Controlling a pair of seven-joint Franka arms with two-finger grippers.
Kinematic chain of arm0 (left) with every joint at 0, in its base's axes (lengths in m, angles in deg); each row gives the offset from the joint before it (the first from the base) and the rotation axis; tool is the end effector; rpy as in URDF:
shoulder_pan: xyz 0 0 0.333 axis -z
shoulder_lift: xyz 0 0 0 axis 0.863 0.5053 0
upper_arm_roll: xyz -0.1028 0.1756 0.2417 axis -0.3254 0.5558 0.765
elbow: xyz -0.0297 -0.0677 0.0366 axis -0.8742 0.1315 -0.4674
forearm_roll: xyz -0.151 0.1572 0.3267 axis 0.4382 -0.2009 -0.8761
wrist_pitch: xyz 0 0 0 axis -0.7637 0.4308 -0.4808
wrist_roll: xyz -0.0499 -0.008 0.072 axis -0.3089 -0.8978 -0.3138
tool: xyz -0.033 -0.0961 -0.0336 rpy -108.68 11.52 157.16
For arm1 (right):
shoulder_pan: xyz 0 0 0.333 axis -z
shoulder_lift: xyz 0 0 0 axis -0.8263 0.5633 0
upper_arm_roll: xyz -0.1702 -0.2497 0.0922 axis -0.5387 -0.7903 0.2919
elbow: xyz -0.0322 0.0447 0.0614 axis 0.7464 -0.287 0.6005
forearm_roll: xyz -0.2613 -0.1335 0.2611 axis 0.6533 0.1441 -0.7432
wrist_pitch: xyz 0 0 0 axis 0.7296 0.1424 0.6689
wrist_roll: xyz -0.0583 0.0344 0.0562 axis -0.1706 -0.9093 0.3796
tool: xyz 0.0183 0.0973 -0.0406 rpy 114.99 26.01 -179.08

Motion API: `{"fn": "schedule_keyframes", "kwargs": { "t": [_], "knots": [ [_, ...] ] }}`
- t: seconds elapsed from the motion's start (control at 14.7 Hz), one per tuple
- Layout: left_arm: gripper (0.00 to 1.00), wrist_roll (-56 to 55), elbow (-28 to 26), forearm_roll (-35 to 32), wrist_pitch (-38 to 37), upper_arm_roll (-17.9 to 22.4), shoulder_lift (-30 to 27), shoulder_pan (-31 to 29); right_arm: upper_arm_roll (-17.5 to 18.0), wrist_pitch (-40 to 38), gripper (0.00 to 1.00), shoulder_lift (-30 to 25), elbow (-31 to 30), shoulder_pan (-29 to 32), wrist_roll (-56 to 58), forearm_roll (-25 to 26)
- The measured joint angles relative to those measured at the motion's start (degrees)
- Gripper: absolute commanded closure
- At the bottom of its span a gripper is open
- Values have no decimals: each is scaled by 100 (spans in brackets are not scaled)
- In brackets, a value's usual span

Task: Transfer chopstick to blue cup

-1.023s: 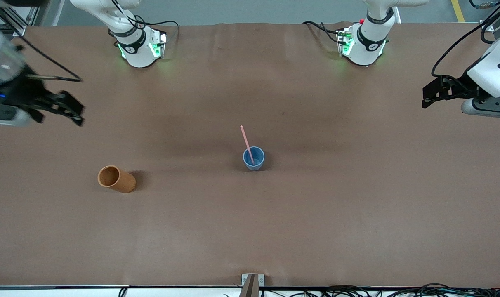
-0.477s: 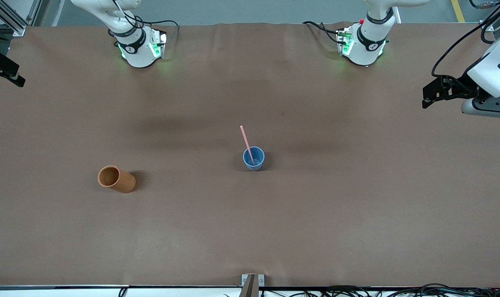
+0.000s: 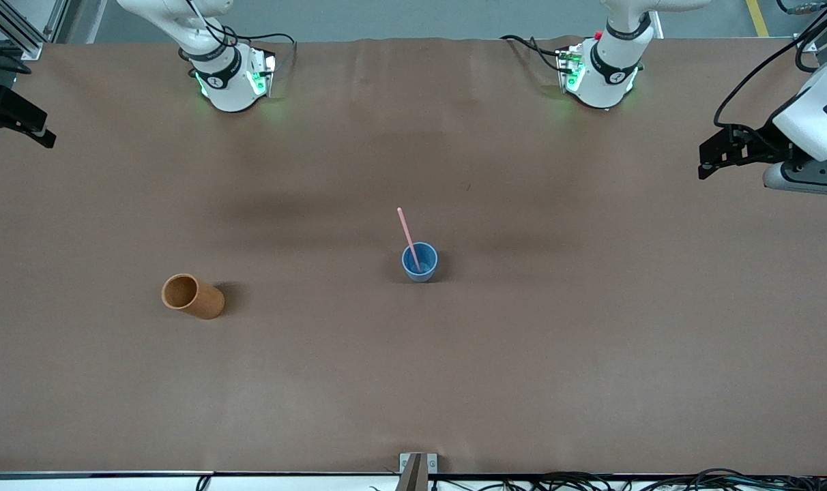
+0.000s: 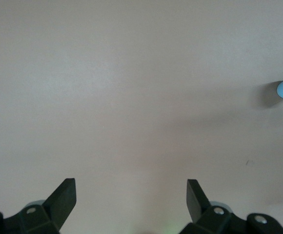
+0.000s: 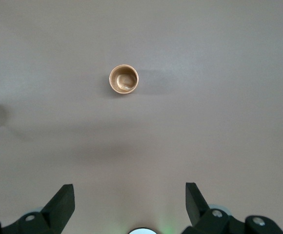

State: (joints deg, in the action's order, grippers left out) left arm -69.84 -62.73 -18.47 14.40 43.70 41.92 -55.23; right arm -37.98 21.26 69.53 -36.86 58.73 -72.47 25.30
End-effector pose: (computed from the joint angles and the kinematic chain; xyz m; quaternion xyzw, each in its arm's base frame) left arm 0.5528 -0.0696 0.6400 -0.9968 0.0795 0.0107 0.0005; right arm 0.5140 -0.0190 0.6913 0.9997 -0.0229 -0.0060 0.0018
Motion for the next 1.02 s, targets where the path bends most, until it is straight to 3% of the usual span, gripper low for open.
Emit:
{"fn": "schedule_keyframes", "kwargs": {
  "t": [0.61,0.82,1.02],
  "knots": [
    [0,0,0,0,0,0,0,0,24,63,0,201,83,-22,505,-38],
    [0,0,0,0,0,0,0,0,24,63,0,254,122,-24,475,-392],
    [0,0,0,0,0,0,0,0,22,65,0,255,147,-24,470,-426]
  ]
}}
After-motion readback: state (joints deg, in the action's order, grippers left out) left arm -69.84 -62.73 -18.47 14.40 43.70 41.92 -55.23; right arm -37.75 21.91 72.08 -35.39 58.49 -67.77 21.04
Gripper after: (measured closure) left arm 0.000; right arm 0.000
